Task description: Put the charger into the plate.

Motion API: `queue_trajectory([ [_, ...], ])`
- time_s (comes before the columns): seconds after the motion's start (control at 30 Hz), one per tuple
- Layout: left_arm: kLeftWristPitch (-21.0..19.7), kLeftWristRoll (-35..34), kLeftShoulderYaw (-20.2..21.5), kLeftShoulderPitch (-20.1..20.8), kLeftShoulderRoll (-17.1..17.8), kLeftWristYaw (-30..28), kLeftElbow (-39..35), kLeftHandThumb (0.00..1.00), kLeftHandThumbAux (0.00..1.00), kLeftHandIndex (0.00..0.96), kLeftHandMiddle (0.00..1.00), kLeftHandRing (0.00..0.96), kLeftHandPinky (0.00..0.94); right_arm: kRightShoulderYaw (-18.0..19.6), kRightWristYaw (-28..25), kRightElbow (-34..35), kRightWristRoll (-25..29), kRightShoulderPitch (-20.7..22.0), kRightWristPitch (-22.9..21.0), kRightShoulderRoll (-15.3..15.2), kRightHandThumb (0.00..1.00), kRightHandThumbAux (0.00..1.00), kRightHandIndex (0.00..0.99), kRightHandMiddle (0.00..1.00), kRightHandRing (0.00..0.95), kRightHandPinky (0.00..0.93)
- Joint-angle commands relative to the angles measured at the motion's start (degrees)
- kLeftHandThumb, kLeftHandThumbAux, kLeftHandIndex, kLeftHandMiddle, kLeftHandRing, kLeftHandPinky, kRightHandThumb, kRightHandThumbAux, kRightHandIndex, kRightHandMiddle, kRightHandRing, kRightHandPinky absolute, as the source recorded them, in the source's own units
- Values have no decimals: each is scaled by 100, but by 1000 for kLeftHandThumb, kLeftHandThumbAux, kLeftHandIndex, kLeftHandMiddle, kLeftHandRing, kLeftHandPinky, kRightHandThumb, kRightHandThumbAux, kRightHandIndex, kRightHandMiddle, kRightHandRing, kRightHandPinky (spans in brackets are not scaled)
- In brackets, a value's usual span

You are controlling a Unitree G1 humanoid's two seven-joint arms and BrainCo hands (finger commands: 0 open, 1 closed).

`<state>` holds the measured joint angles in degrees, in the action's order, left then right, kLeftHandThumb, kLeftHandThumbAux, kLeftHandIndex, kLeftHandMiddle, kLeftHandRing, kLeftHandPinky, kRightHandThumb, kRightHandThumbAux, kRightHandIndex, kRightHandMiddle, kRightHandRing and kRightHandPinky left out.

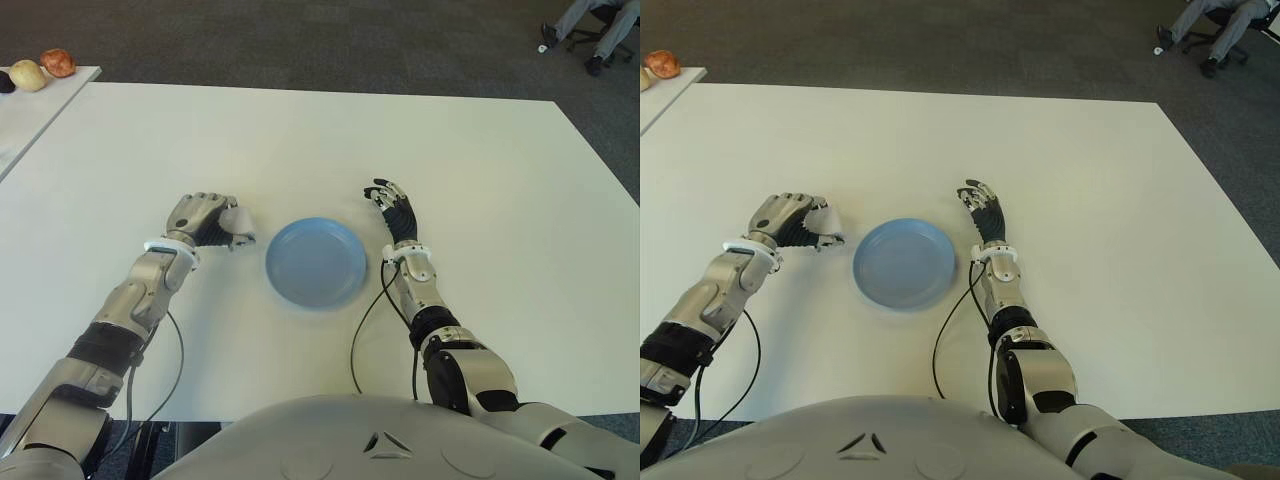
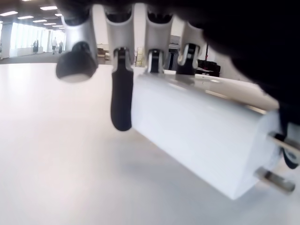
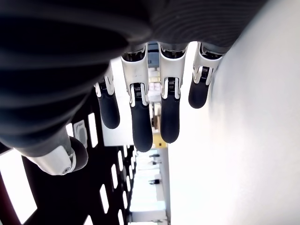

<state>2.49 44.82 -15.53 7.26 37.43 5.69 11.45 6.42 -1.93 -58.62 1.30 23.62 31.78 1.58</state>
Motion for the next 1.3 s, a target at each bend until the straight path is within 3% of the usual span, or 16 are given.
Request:
queue_trajectory([
  [0.03,-228,-96,345,241,81,-401,-803,744,699,443,845,844,830,38,-1,-320,59,-278,-332,43,0,556,238,377,300,179],
  [0.27,-656,-205,823,203,81,-1068,-2028,746,699,443,854,851,836,64,-46,-345,86,-263,-334,43,0,559,240,376,302,184],
  [0.73,-764,31,998,260,46,-1362,-2623,749,698,443,869,863,846,66,-44,-353,74,-242,-360,57,0,562,232,371,292,170],
  [0.97,-920,171,873,248,-146,-1545,-2956,749,697,443,872,865,849,73,-94,-350,96,-250,-327,65,0,566,229,372,294,185],
  [1.13,-1125,402,445,135,-544,-1850,-3361,749,697,443,874,867,848,82,-91,-331,107,-249,-312,85,0,564,220,365,291,193],
  [1.3,-1046,495,43,177,-813,-1953,-3233,749,697,443,873,867,854,83,-37,-312,99,-240,-305,109,0,556,206,349,279,182],
])
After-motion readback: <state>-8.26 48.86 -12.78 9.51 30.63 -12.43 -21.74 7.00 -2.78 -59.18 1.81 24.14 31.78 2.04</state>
